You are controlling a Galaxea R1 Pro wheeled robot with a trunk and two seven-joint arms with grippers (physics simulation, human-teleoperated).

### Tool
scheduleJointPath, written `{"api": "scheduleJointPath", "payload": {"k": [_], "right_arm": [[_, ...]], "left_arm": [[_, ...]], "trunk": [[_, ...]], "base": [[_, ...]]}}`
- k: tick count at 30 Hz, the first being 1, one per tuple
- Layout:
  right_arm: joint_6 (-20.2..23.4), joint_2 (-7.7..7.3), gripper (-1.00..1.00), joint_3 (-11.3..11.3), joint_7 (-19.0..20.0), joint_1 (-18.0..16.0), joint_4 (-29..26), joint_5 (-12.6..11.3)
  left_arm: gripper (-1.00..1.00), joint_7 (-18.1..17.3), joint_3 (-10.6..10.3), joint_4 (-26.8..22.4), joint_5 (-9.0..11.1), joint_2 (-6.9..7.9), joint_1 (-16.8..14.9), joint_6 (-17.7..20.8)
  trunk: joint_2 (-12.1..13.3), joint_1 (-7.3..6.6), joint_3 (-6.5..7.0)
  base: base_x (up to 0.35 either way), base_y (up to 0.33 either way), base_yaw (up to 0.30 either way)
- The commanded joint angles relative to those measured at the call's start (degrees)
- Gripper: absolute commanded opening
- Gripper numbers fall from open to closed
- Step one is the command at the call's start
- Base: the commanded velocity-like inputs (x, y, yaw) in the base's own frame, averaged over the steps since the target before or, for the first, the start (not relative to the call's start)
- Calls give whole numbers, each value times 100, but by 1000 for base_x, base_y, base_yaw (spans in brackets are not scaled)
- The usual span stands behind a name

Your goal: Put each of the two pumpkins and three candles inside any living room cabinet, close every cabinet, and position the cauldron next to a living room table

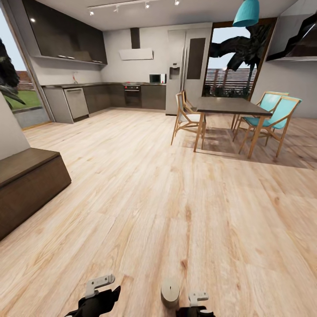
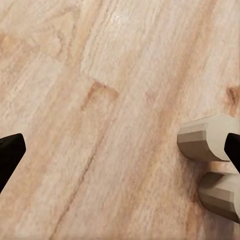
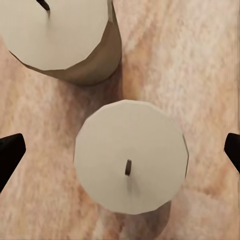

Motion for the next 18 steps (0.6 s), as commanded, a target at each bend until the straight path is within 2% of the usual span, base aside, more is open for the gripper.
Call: {"api": "scheduleJointPath", "payload": {"k": [1,4,10,18], "right_arm": [[12,-7,100,47,-48,-4,-14,-48],[-5,-7,100,46,-51,-8,-16,-46],[-15,-3,100,45,-53,-13,-16,-50],[-24,-10,100,45,-53,-12,-15,-50]], "left_arm": [[100,50,-4,-9,61,0,1,19],[100,50,-4,-9,61,0,4,20],[100,50,-4,-9,61,0,7,23],[100,50,-4,-9,61,0,7,24]], "trunk": [[-2,-1,-4],[-2,-1,-4],[-10,15,-137],[-10,15,-137]], "base": [[0,0,0],[0,0,0],[0,0,0],[0,0,0]]}}
